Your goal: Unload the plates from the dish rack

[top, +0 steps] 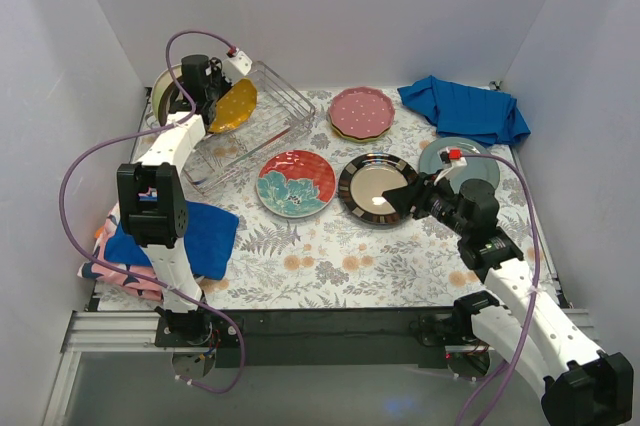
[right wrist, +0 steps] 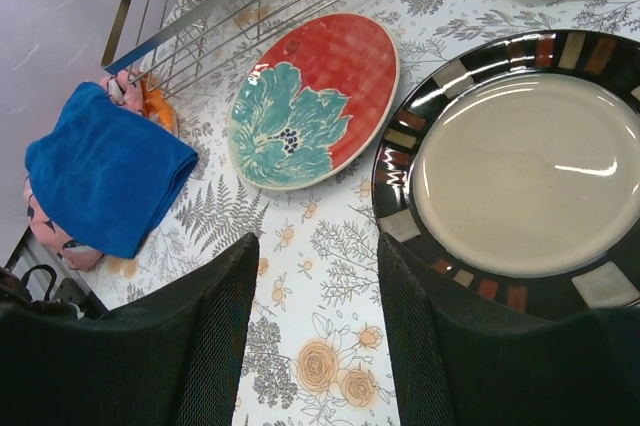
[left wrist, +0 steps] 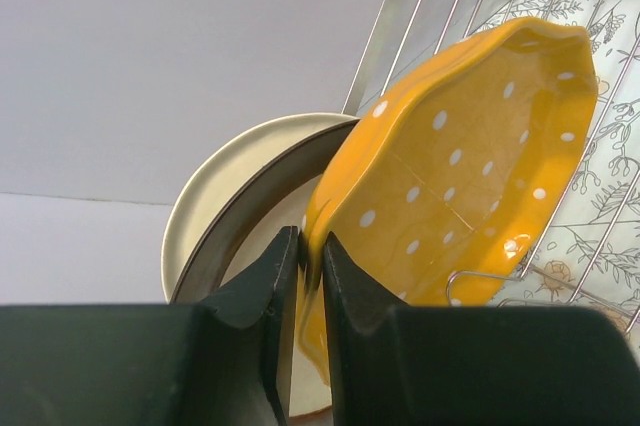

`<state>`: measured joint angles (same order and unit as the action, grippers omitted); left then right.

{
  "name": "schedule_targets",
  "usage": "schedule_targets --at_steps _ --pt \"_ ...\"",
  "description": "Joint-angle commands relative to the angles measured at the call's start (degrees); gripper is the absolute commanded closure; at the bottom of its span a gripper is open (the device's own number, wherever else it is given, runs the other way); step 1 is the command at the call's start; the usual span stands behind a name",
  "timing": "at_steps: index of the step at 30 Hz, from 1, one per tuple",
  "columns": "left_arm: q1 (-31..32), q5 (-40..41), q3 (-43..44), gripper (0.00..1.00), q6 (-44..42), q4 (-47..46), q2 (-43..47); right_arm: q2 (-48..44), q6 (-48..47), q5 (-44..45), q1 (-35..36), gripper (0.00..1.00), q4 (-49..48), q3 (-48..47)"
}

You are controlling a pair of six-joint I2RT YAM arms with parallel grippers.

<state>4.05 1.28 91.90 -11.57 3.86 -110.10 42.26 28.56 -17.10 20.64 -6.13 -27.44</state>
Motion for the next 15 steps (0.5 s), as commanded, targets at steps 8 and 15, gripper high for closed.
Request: schedule_targets --at_steps 8,15 --pt "1.22 -1.98 1.70 1.00 3.75 -7.55 7.36 1.77 1.33 -0.91 0.10 0.43 -4.06 -3.41" --pt "1.22 -2.07 2.15 1.00 2.87 -6.14 8.94 2.92 2.56 -1.97 0.10 0.43 -5.38 -4.03"
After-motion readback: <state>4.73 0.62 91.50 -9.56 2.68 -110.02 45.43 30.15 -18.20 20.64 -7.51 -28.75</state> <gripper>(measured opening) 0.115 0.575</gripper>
